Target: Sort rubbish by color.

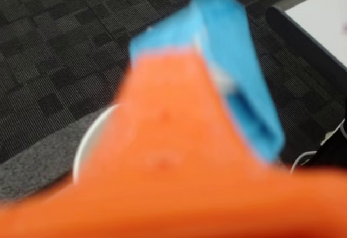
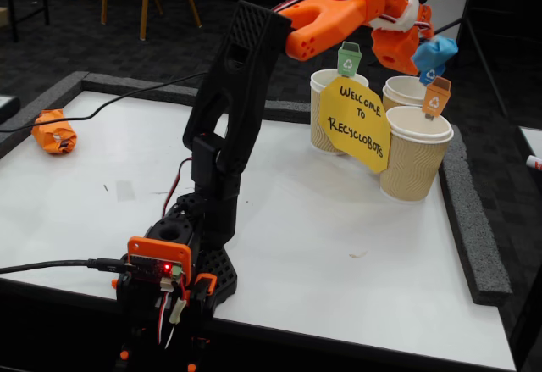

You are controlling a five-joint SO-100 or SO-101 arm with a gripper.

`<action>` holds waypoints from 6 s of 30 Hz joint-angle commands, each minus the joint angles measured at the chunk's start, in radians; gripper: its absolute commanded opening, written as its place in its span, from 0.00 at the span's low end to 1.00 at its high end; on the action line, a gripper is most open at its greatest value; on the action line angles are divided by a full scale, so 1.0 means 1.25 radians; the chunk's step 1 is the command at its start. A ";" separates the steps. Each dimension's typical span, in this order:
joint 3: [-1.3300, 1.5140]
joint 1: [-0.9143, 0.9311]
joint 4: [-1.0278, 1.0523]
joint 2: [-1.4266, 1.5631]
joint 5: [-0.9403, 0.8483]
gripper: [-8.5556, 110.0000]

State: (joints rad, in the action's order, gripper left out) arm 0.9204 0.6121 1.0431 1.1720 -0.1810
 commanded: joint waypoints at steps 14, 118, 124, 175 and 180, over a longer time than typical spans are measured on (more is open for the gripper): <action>-0.234 0.023 0.085 0.053 -0.017 0.15; -0.180 -0.010 0.085 0.198 -0.017 0.16; -0.034 -0.009 0.144 0.387 -0.017 0.10; 1.158 -0.183 0.173 1.573 -0.017 0.07; 1.185 -0.337 0.172 1.572 -0.017 0.07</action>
State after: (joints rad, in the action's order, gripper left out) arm 2.4160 0.3267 1.2839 3.1293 -0.1810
